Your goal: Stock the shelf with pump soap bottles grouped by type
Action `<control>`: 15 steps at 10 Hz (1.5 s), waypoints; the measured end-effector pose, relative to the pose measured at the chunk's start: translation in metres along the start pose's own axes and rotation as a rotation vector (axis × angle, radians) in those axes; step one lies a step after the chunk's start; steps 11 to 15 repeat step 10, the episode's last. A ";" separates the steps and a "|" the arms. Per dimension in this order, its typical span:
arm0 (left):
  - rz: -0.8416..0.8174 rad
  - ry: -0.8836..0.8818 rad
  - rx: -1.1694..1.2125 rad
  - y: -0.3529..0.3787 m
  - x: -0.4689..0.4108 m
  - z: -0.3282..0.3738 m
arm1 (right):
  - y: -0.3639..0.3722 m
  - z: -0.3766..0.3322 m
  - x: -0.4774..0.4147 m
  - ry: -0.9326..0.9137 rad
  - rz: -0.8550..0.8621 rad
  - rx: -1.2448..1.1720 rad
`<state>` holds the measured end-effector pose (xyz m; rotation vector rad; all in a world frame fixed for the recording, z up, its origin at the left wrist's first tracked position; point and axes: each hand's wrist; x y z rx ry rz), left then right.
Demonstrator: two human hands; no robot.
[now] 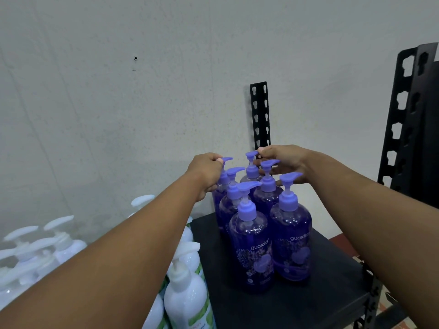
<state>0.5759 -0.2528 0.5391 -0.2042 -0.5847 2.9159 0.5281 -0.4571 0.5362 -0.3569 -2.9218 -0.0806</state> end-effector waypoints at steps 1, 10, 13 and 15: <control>-0.015 -0.009 0.010 0.000 0.000 0.001 | 0.000 0.001 -0.002 0.010 0.003 0.003; 0.136 0.153 -0.310 -0.123 0.138 0.017 | 0.090 -0.040 0.130 -0.527 0.242 0.590; 0.136 0.153 -0.310 -0.123 0.138 0.017 | 0.090 -0.040 0.130 -0.527 0.242 0.590; 0.136 0.153 -0.310 -0.123 0.138 0.017 | 0.090 -0.040 0.130 -0.527 0.242 0.590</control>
Point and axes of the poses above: each hand's wrist, its own x-axis away from the middle knuckle, its own y-axis out of the palm, z = x × y, and after that the axes turned 4 degrees about z, right-handed
